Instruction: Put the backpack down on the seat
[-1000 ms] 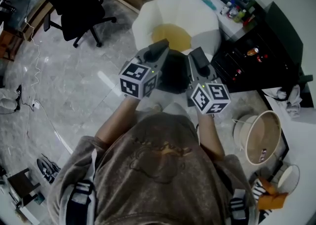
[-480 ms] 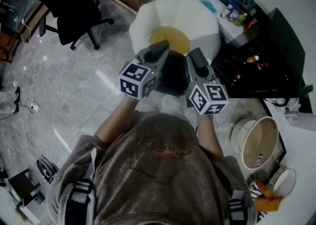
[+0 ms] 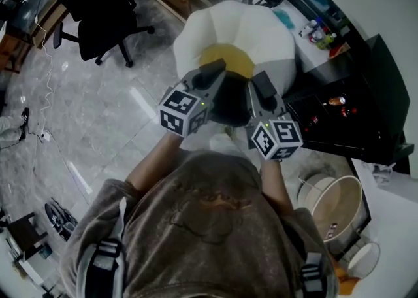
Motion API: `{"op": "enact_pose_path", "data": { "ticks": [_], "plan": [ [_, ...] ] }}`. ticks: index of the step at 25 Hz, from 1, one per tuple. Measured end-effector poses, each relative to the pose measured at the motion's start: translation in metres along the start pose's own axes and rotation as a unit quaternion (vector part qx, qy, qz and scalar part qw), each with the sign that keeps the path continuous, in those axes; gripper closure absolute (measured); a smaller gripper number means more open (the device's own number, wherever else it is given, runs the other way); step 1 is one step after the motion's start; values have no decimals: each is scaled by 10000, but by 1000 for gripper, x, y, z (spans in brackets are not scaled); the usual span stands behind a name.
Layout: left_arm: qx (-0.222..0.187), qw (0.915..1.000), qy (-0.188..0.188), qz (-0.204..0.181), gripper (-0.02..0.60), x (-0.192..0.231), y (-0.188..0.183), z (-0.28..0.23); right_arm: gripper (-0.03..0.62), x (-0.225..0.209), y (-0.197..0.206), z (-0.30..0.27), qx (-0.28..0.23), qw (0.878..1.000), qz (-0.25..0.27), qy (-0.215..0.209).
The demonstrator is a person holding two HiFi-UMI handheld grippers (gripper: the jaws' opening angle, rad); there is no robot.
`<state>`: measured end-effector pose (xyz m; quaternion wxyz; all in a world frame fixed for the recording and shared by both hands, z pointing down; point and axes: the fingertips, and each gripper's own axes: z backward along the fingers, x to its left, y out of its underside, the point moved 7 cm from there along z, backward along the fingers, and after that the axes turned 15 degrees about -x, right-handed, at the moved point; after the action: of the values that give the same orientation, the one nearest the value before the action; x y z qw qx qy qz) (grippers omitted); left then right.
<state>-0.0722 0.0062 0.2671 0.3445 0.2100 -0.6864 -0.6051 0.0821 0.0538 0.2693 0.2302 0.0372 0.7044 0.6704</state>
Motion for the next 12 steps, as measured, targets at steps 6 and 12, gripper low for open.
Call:
{"op": "enact_pose_path", "data": {
  "ticks": [6,12],
  "plan": [
    [-54,9998,-161,-48,549,15,-1,-41,559,-34,-5,-28,62,9996,-7,-271],
    [-127,9992,-382,76,549,28,0,-77,559,-68,-10,-56,124,9987,-94,-490]
  ]
}}
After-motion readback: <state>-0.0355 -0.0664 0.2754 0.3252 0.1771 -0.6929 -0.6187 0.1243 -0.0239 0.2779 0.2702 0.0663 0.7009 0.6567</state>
